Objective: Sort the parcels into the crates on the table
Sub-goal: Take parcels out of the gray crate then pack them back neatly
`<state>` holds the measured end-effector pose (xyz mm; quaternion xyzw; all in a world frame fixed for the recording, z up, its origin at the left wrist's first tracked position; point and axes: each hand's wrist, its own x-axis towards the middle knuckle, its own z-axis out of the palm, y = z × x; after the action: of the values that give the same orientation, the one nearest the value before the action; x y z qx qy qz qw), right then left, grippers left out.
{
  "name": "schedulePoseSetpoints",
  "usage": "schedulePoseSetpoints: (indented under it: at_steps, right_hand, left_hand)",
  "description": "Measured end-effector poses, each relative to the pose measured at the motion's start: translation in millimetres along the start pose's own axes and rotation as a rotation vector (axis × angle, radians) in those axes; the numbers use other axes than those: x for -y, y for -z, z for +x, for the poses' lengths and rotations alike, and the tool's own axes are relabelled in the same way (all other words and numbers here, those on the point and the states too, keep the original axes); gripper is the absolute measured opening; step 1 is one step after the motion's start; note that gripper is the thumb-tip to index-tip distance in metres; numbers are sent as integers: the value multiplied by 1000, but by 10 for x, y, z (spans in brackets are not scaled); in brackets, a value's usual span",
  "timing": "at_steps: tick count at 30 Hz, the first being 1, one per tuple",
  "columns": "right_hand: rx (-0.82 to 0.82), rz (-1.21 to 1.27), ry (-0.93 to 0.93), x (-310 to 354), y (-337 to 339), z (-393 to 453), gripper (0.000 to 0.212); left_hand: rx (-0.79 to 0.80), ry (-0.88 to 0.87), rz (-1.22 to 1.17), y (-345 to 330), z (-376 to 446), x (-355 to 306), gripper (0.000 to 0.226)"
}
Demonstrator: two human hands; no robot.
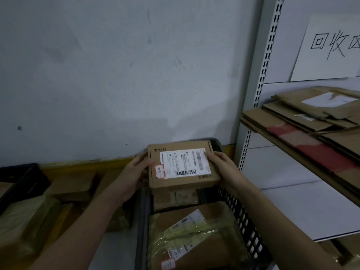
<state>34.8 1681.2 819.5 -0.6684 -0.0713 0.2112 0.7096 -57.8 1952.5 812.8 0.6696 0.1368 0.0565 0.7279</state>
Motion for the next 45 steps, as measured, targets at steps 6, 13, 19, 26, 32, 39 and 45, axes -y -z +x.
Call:
schedulePoseSetpoints:
  at_steps: [6,13,19,26,32,39,45]
  right_hand:
    - [-4,-9,-12,-221,-287,-112,85]
    - [-27,130,24,-228,-223,-64,56]
    - [-4,-179,32,-214,-95,-105,36]
    - [-70,-555,248,-314,-204,-122,85]
    - [-173,-864,270,-404,-260,-114,103]
    - [-252,-917,163,-445,-135,30,99]
    - [-415,-949,65,-599,-80,335,84]
  left_hand:
    - [-130,-20,-293,-384,-78,90,82]
    - [-62,9,-95,-510,-146,102,75]
    - [43,53,22,-475,-149,143,63]
    - [-70,80,-36,-688,-112,354,77]
    - [-57,74,-114,-831,5,419,71]
    - [29,79,-26,-914,254,595,62]
    - [189,28,784,-711,432,1062,57]
